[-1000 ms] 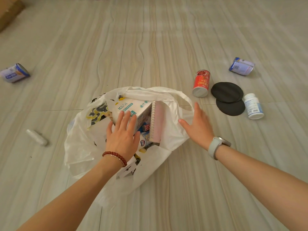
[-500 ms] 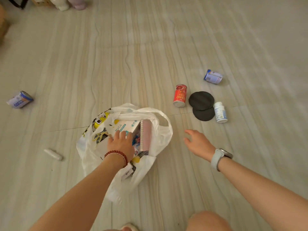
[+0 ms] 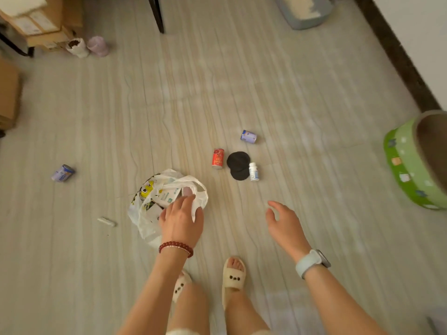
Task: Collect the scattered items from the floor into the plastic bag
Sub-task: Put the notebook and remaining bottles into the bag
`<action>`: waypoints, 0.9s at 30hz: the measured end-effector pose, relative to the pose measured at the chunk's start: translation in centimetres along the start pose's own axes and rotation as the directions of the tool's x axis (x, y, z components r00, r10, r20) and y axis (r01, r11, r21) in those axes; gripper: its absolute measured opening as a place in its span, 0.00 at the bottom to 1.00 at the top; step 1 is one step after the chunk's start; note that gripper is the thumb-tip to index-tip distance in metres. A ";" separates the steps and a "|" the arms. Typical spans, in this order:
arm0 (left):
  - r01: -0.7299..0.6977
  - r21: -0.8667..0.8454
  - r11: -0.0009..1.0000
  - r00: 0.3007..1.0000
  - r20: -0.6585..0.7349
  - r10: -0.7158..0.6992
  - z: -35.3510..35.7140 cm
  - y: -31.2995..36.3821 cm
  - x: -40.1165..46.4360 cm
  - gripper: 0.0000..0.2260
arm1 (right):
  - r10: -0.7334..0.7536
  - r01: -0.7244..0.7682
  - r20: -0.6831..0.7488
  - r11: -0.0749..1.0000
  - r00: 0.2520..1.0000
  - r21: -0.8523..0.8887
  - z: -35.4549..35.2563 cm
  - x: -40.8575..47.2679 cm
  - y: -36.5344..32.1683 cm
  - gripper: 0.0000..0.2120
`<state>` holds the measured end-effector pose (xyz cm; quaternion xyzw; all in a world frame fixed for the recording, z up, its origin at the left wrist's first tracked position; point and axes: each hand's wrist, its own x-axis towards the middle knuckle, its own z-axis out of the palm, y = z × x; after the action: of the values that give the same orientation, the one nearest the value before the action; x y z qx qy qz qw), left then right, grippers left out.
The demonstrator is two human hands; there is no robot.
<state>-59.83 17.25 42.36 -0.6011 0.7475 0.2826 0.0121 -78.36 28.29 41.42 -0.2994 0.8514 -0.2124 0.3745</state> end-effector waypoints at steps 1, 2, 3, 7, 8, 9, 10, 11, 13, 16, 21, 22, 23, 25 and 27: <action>-0.008 -0.009 1.000 1.000 0.006 0.009 -0.8 1.5 -1.0 0.16 | -0.003 0.003 -0.020 1.000 1.000 0.007 -1.8 -1.0 -0.4 0.17; -0.023 -0.016 1.000 1.000 0.007 0.023 -1.5 2.9 -1.5 0.16 | -0.011 0.011 -0.035 1.000 0.999 0.004 -3.5 -1.6 -0.7 0.17; -0.037 -0.020 0.999 0.999 0.014 0.037 -2.1 4.2 -1.9 0.16 | -0.012 0.012 -0.042 1.000 0.999 0.000 -4.9 -2.2 -0.8 0.17; -0.103 -0.038 0.994 0.993 0.051 0.105 -3.3 8.8 -1.5 0.18 | 0.017 -0.017 -0.058 1.000 0.998 -0.005 -9.1 -3.2 -0.5 0.20; -0.108 -0.039 0.993 0.992 0.061 0.110 -3.2 9.7 -0.9 0.18 | 0.030 -0.030 -0.065 1.000 0.997 0.001 -9.9 -3.0 -0.3 0.21; -0.107 -0.037 0.994 0.991 0.072 0.110 -3.1 10.5 -0.4 0.18 | 0.042 -0.042 -0.063 0.999 0.997 0.012 -10.6 -2.8 -0.2 0.21; -0.109 -0.043 0.993 0.991 0.078 0.112 -2.8 11.2 0.3 0.18 | 0.049 -0.048 -0.057 0.998 0.997 0.027 -11.3 -2.4 -0.1 0.21; -0.108 -0.052 0.993 0.990 0.084 0.113 -2.5 12.0 1.1 0.18 | 0.048 -0.046 -0.053 0.998 0.997 0.037 -12.0 -1.7 -0.1 0.21; -0.089 -0.086 0.992 0.990 0.102 0.098 -1.7 13.5 2.9 0.18 | 0.054 -0.052 -0.058 0.998 0.997 0.042 -13.5 0.5 -0.2 0.20; -0.050 -0.128 0.991 0.992 0.107 0.063 -0.2 15.5 6.5 0.18 | 0.039 -0.039 -0.055 0.999 0.998 0.001 -15.8 5.9 -0.6 0.20; 0.119 -0.086 0.989 0.977 0.186 -0.101 1.8 19.2 14.7 0.19 | -0.047 0.081 0.122 0.953 0.991 -0.293 -20.5 17.6 -3.5 0.20; 0.165 -0.084 0.983 0.966 0.215 -0.144 1.8 20.2 16.2 0.19 | -0.049 0.122 0.192 0.913 0.980 -0.390 -21.7 19.9 -4.4 0.20; 0.206 -0.096 0.974 0.956 0.232 -0.179 1.7 21.3 17.6 0.19 | -0.043 0.167 0.260 0.863 0.965 -0.478 -22.9 21.9 -5.3 0.20; 0.258 -0.133 0.957 0.946 0.237 -0.222 1.1 23.6 20.2 0.19 | -0.050 0.257 0.351 0.778 0.935 -0.573 -25.2 25.8 -7.2 0.20; 0.316 -0.181 0.931 0.934 0.229 -0.273 0.2 25.9 22.4 0.18 | -0.079 0.300 0.371 0.750 0.925 -0.590 -26.9 29.3 -9.2 0.19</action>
<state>-89.51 0.42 44.76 -0.6731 0.6082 0.4157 0.0645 -111.57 5.72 48.80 -0.5249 0.7639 0.1030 0.3610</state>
